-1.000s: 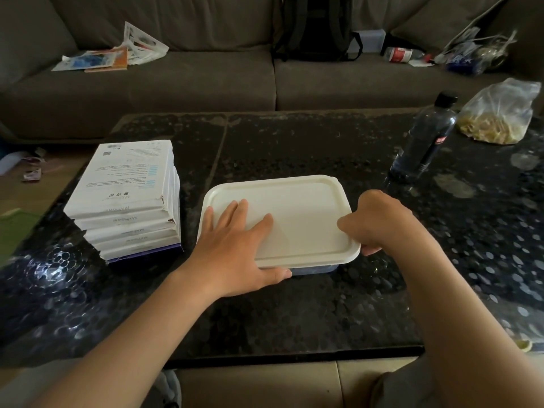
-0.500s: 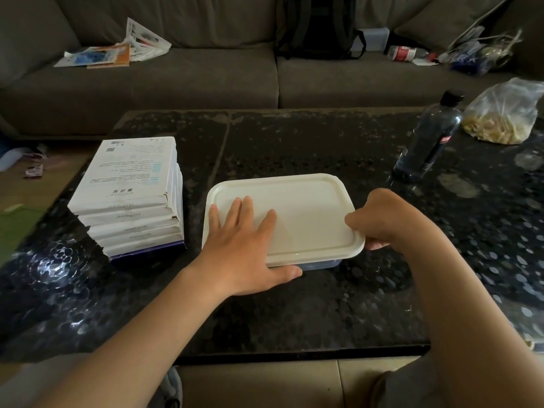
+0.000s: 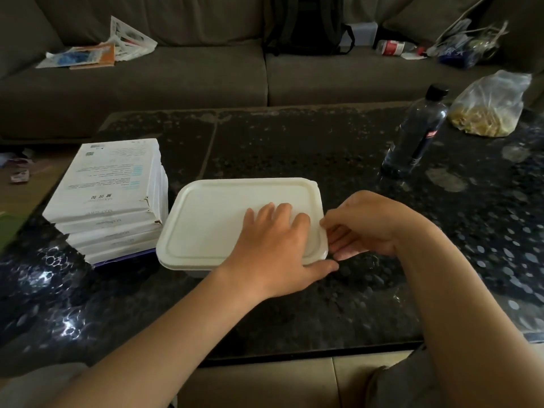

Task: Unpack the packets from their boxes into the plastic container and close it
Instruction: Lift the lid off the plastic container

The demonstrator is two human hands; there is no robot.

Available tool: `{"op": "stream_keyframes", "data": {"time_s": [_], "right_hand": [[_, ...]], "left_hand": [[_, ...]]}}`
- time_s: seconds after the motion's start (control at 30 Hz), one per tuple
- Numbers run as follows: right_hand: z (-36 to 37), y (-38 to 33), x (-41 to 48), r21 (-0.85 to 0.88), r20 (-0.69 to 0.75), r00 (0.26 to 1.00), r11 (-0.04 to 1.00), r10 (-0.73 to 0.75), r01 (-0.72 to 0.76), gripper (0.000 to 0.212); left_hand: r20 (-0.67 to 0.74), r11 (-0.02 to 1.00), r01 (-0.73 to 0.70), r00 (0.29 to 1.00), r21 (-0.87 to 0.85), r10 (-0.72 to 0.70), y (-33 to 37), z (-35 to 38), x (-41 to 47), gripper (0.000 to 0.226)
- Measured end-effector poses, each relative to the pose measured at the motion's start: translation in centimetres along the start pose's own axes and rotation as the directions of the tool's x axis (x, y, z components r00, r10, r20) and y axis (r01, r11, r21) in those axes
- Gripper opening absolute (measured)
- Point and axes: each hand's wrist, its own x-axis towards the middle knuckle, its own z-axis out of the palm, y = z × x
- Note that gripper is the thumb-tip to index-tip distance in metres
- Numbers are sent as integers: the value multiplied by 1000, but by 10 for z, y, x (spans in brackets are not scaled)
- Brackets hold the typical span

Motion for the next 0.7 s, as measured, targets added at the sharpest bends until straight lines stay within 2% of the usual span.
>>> {"op": "stream_keyframes", "data": {"time_s": [0.07,0.23,0.37,0.5,0.7], "right_hand": [[-4,5,3,105,92,995,994,30,-40,19],[-3,17,15,181,136,991,982,22,-47,14],[-1,19,23,228,132,991,973,4,-34,17],[1,22,29,354,158,987,934,-19,-39,26],[0,27,32,483,269,961,872,-63,-78,15]], "left_hand": [[-15,994,80,997,-71,-81,6,1,2,70],[147,957,270,956,-101,-254,27,-4,15,44],[222,944,326,925,-51,-307,37,-3,23,51],[234,927,366,912,-89,-337,42,-7,28,30],[189,887,430,897,-167,-399,42,-2,28,32]]}}
